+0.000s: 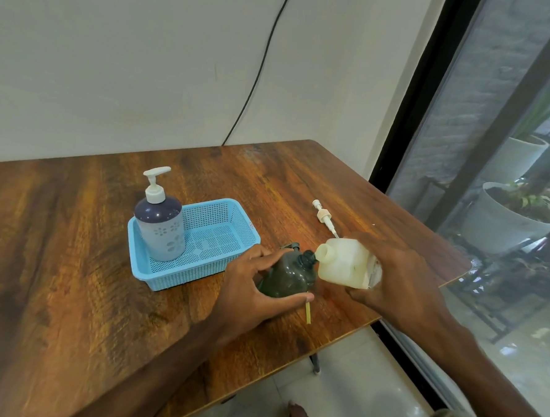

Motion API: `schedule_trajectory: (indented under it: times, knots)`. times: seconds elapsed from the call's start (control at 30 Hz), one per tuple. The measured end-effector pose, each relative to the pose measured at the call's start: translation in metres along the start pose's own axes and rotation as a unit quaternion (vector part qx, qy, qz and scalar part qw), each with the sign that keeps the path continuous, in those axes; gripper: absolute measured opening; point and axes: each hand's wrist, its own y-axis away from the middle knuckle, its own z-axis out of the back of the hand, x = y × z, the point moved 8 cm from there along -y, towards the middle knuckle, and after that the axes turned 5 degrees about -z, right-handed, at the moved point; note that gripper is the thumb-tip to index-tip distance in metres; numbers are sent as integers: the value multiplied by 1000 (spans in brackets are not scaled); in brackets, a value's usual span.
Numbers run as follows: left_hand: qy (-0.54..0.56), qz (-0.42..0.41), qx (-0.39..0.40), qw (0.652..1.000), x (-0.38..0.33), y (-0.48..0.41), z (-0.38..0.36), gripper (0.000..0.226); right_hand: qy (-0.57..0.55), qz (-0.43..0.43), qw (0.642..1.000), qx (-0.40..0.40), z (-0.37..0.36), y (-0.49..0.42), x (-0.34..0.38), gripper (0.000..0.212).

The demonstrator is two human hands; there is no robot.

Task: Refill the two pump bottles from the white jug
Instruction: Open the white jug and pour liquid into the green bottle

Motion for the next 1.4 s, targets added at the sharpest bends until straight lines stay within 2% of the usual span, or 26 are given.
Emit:
schedule_trajectory:
  times: [0.5,0.97,1.4]
  knots:
    - [1,11,-23,1000,-1,-1,4,77,36,47,998,-8,7,-13,14,92]
    - [16,24,-32,999,0,-3,8,71,39,42,998,2,7,-21,21,88]
    - [1,34,-23,999,7,-2,5,76,48,41,998,11,8,-24,23,86]
